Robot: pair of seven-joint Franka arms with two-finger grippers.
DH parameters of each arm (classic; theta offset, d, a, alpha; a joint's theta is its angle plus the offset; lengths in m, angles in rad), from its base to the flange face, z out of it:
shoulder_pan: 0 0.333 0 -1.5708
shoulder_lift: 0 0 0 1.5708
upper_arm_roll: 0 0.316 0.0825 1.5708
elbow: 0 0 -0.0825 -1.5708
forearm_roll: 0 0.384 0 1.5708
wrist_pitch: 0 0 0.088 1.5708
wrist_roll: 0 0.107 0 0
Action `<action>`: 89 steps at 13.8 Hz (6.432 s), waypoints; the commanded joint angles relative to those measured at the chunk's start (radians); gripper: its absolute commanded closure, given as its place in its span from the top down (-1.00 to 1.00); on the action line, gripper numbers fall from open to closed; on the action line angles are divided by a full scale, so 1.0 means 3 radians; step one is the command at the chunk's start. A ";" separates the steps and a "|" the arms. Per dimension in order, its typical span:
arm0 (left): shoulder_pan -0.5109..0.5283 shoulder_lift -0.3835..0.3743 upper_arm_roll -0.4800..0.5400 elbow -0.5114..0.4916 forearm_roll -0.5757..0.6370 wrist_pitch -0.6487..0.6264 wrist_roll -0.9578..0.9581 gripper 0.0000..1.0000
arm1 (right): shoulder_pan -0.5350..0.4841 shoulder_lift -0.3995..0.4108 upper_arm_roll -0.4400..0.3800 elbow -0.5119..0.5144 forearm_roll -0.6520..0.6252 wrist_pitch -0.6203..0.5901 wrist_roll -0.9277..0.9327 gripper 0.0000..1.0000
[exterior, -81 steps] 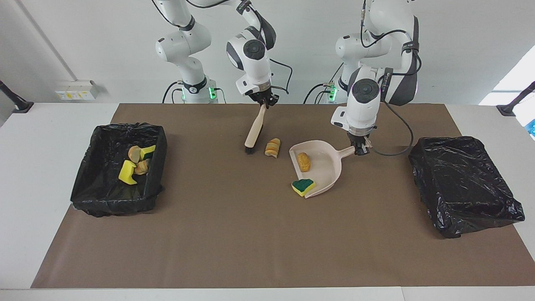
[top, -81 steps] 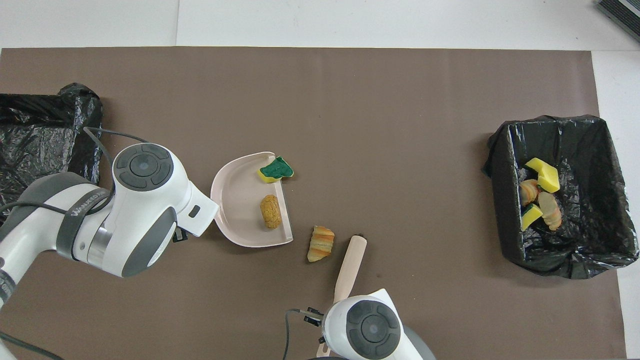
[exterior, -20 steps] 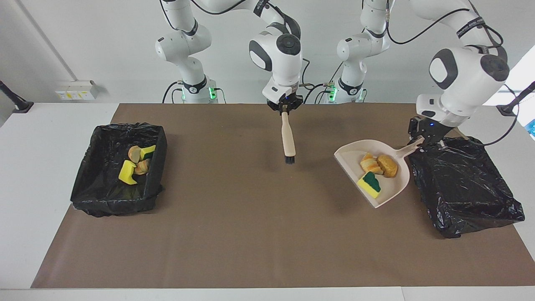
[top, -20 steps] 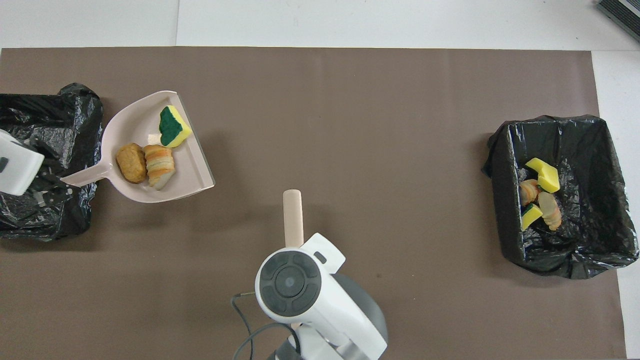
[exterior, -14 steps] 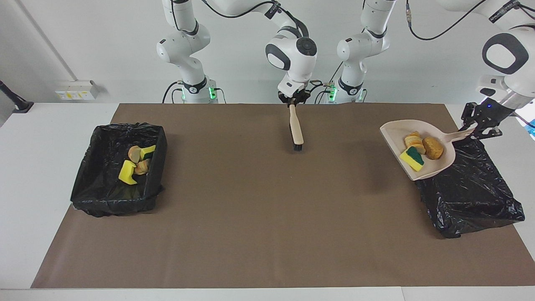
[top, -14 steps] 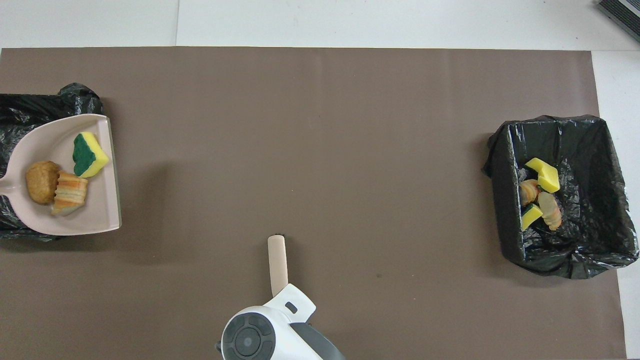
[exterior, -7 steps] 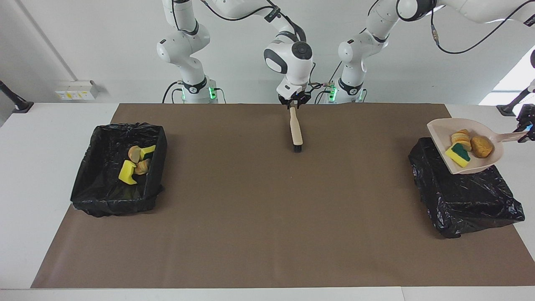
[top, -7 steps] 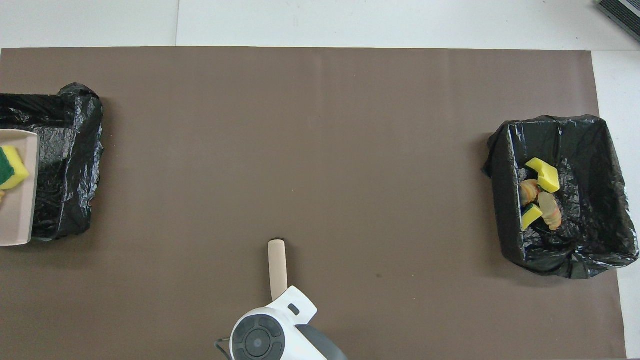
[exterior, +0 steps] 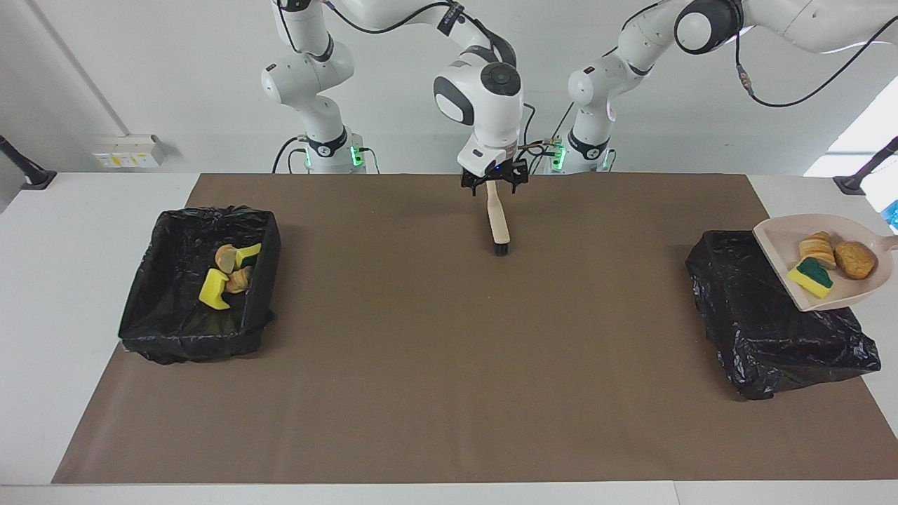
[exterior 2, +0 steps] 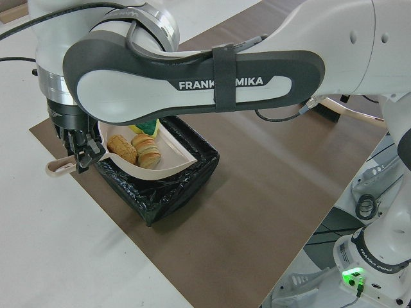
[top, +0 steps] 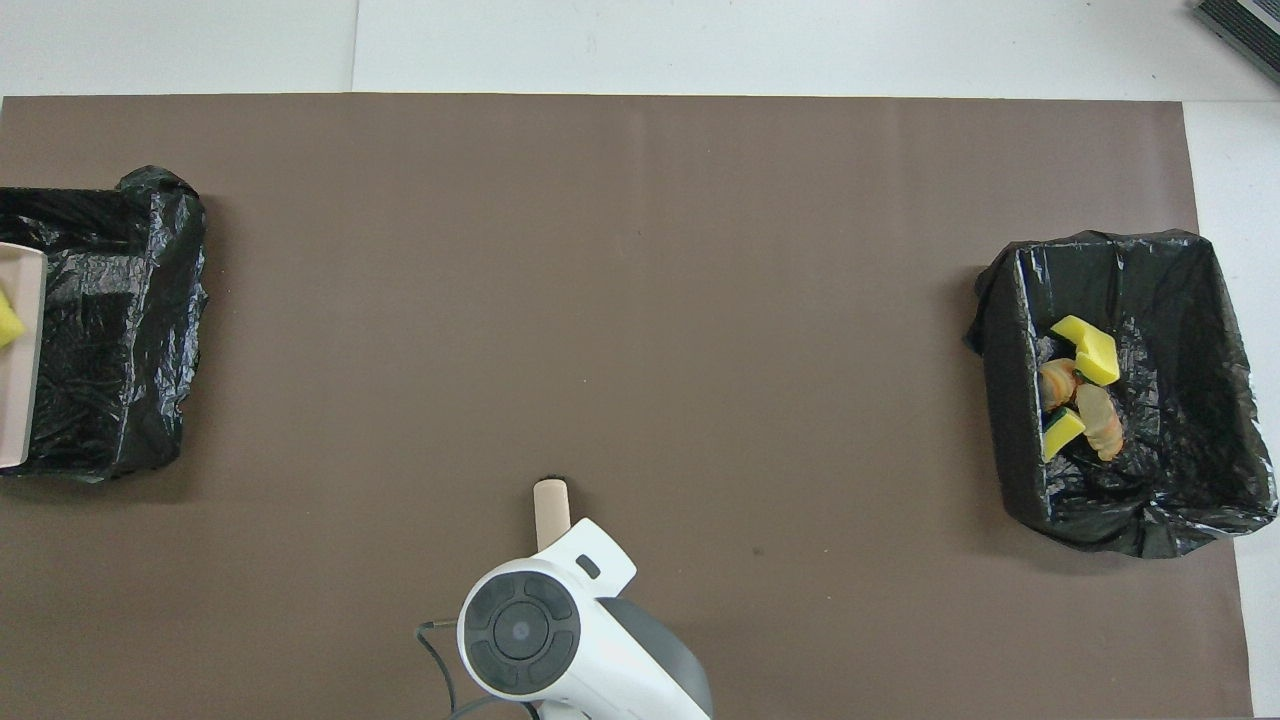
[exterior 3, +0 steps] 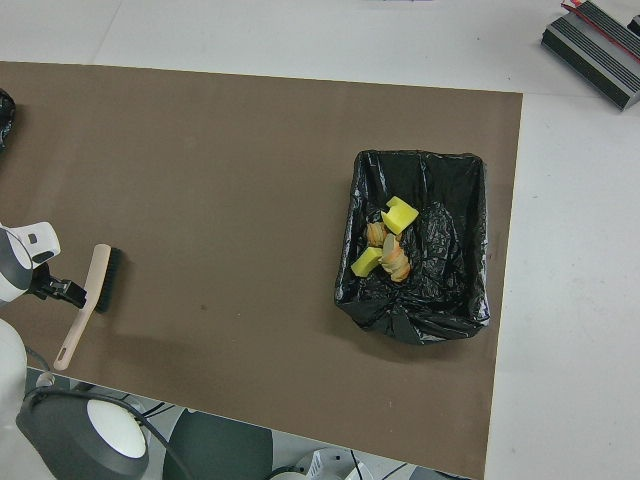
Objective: Sweep and dump trash in bin
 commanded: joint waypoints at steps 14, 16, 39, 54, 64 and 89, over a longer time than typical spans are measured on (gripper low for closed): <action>-0.0828 -0.0056 0.0014 -0.0019 0.2231 -0.0020 -0.1013 -1.00 | -0.1635 -0.0494 -0.0333 0.0282 -0.0390 -0.0611 -0.1749 1.00; -0.0834 -0.0056 0.0009 -0.0019 0.2359 0.0025 -0.1039 -1.00 | -0.1650 -0.0500 -0.0604 0.0363 -0.0396 -0.0611 -0.1990 1.00; -0.0834 -0.1108 -0.0491 -0.0554 -0.0258 -0.1201 -0.4032 -1.00 | -0.1747 -0.0929 -0.0994 0.0752 -0.0518 -0.1271 -0.2155 1.00; -0.0996 -0.1141 -0.2522 -0.1926 -0.0815 0.0014 -0.7899 -1.00 | -0.1762 -0.0970 -0.0999 0.0819 -0.0411 -0.1460 -0.2073 1.00; -0.1534 -0.0669 -0.2543 -0.2309 -0.0729 0.0787 -0.8750 -1.00 | -0.1762 -0.0970 -0.0999 0.0819 -0.0406 -0.1460 -0.2073 1.00; -0.0932 -0.0853 -0.2579 -0.2177 -0.0647 0.0640 -0.8929 1.00 | -0.1762 -0.0970 -0.0999 0.0819 -0.0406 -0.1460 -0.2073 1.00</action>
